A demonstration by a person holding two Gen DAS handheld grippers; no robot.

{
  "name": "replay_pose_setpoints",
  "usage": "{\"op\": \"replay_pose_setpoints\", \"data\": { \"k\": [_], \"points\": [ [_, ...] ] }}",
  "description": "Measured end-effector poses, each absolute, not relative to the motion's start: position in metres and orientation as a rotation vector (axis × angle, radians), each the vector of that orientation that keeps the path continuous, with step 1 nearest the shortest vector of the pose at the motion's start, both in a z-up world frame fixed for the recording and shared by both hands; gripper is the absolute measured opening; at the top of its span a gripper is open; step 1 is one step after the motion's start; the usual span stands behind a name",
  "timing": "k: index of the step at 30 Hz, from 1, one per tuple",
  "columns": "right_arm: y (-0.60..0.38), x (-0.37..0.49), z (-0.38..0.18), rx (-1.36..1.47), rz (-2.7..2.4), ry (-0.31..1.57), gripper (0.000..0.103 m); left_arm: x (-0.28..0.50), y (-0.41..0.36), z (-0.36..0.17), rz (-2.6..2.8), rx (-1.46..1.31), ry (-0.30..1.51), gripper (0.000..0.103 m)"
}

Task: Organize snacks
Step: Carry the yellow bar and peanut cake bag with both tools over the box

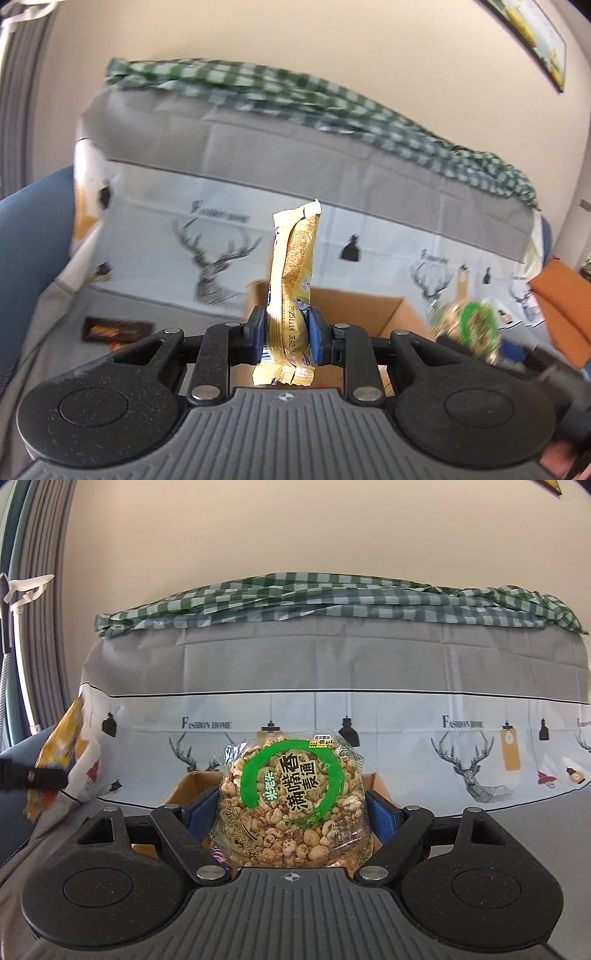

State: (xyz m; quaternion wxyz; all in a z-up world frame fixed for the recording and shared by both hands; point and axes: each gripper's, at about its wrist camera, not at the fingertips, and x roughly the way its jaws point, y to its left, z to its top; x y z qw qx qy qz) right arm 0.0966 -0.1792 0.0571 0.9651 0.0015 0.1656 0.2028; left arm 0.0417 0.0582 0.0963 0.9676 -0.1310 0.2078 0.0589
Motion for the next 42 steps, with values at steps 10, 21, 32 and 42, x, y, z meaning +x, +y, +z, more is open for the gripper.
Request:
{"op": "replay_pose_setpoints", "data": {
  "k": [10,21,32,42],
  "points": [
    [-0.2,0.115,0.047,0.027,0.299,0.374,0.084,0.092,0.016,0.082,-0.053,-0.142,0.388,0.026],
    [-0.185,0.13,0.043,-0.012,0.249,0.413,0.084,0.129,0.06,0.031,-0.028,-0.308,0.598,0.026],
    [-0.174,0.13,0.04,-0.066,0.229,0.413,0.084,0.134,0.06,0.036,-0.064,-0.342,0.629,0.026],
    [-0.169,0.13,0.041,-0.083,0.226,0.414,0.085,0.134,0.055,0.037,-0.082,-0.341,0.631,0.026]
  ]
}}
